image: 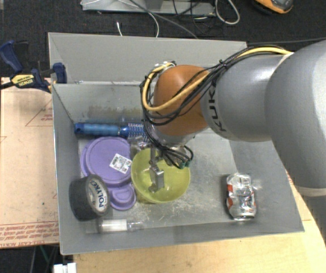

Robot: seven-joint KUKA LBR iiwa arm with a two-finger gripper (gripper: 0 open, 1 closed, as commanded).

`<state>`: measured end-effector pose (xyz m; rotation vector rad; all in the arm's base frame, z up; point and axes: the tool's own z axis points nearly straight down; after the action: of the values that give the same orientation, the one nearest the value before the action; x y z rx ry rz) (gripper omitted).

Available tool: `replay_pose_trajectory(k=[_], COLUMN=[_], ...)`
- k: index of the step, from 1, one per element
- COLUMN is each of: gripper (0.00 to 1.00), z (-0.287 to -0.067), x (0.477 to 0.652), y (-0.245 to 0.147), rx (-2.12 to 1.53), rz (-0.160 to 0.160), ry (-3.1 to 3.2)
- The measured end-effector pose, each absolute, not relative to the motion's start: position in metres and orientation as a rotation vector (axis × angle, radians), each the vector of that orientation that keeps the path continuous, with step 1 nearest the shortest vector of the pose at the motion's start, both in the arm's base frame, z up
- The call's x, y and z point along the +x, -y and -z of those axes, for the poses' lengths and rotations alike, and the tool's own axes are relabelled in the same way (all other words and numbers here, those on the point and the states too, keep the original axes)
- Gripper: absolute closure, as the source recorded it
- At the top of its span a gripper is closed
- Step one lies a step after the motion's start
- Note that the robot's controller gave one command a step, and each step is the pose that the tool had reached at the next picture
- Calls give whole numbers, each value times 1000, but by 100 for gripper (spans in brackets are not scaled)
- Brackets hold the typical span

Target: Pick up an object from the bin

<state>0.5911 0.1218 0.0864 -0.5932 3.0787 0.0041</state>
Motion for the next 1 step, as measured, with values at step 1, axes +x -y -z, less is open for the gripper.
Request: replay_pose_trajectory(k=[1], gripper=[100], z=[-109], x=[589], y=[-124], rx=[-715], rz=[-6], ry=[-3045])
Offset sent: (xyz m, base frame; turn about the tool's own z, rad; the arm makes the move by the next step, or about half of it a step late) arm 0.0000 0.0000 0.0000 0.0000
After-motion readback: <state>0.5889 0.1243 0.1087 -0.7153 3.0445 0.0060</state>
